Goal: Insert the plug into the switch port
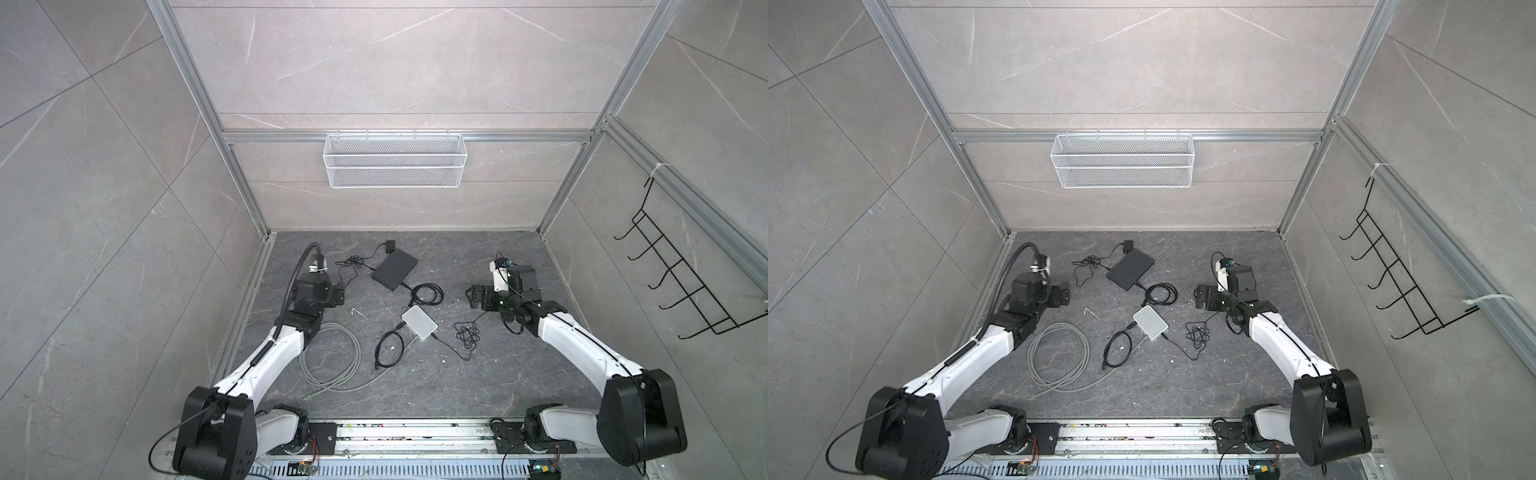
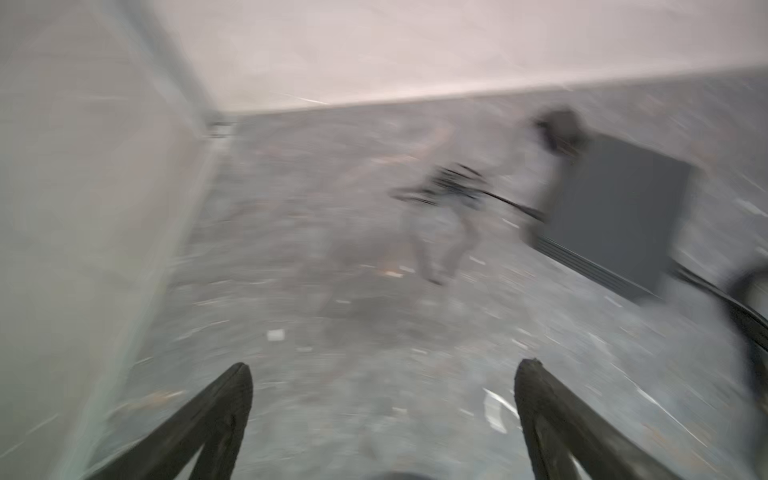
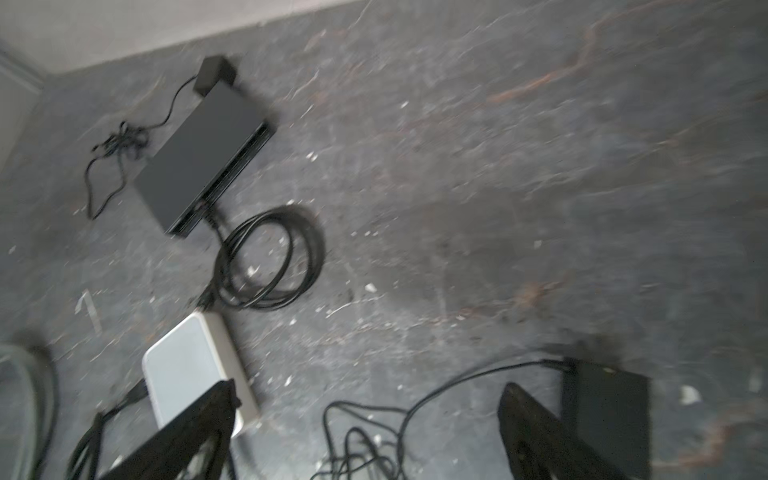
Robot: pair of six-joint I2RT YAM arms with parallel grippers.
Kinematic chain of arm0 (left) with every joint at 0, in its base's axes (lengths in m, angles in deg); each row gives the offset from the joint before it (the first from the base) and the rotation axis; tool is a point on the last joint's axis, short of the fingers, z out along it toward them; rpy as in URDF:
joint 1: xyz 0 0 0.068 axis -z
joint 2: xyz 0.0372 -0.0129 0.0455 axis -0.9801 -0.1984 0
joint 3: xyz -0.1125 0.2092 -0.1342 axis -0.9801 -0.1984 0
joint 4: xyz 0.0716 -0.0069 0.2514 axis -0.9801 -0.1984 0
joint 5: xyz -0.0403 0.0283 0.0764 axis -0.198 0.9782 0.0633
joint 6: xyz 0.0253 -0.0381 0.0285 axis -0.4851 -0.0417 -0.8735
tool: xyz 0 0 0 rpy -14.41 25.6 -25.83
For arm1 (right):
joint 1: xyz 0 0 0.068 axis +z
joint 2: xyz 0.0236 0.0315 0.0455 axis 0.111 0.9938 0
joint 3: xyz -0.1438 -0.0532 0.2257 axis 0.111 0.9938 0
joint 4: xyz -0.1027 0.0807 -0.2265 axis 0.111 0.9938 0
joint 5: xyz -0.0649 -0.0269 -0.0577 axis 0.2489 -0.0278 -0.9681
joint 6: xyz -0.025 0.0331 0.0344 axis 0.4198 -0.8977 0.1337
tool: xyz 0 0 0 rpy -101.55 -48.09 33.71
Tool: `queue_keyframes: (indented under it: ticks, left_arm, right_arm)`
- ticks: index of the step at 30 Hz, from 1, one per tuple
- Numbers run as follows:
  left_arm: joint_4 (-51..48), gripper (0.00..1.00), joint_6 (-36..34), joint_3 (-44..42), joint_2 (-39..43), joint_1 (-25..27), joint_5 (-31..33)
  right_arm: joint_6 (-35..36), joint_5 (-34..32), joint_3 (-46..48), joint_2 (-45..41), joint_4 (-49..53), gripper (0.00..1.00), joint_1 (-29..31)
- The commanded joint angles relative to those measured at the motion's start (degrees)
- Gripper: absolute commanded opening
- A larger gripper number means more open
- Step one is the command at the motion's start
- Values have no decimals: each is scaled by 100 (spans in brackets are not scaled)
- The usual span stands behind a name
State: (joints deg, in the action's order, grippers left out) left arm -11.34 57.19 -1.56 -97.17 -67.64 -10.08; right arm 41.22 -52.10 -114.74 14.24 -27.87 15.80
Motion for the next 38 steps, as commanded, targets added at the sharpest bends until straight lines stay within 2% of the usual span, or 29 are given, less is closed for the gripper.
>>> queue_keyframes:
  ticks: [1,4,8,10,11,12,13,15,16,17,18,19,21,23,38]
  left_arm:
    - [309,100,-313,-537,91,-542,266]
    - [1030,100,-368,-873,-298,-566,139]
    - [2838,100,-398,-1406,-1189,-572,-77]
    - [3226,100,-727,-1537,-1208,-624,-560]
    - [3462,100,-606,-1614,-1245,-742,-654]
    - [3825,100,-479,-1786,-1322,-912,-990]
    - [4367,100,-418,-1987,-1526,-990,-1061]
    - [5707,100,-448,-2266,-2172,-1026,-867]
    - [5381,100,-392,-2235,-2009,-1022,-938]
    - [4731,100,-343,-2100,-1828,-1030,-1026]
    - [4955,100,-369,-2078,-1993,-1039,-996]
    - [5134,100,-387,-2101,-2034,-1043,-974]
    - [4792,100,-337,-2052,-1920,-1048,-984]
    - [4928,100,-351,-2076,-1950,-1048,-953]
    - [4723,100,-307,-1986,-1933,-1126,-1129]
  right_arm:
    - [32,-1183,598,-218,-948,99,-35]
    - [344,-1389,1052,-220,-1746,99,-54]
    - [447,-1490,1548,66,-2913,99,-220]
    - [553,-1502,1862,280,-3653,99,-290]
    - [589,-1652,1955,446,-4033,99,-297]
    - [618,-1759,1870,452,-3871,99,-302]
    - [782,-1782,1922,456,-4007,99,-302]
    - [856,-1917,2260,698,-5082,99,-353]
    - [765,-1926,2289,907,-5236,99,-396]
    - [936,-1672,2366,1202,-5809,99,-407]
    - [1094,-1498,2349,1413,-5927,99,-374]
    - [1132,-1619,2427,1497,-6262,99,-299]
    - [1093,-1592,2330,1331,-5733,99,-310]
    - [1121,-1613,2396,1439,-6074,99,-310]
    - [1122,-1587,2365,1369,-5876,99,-308]
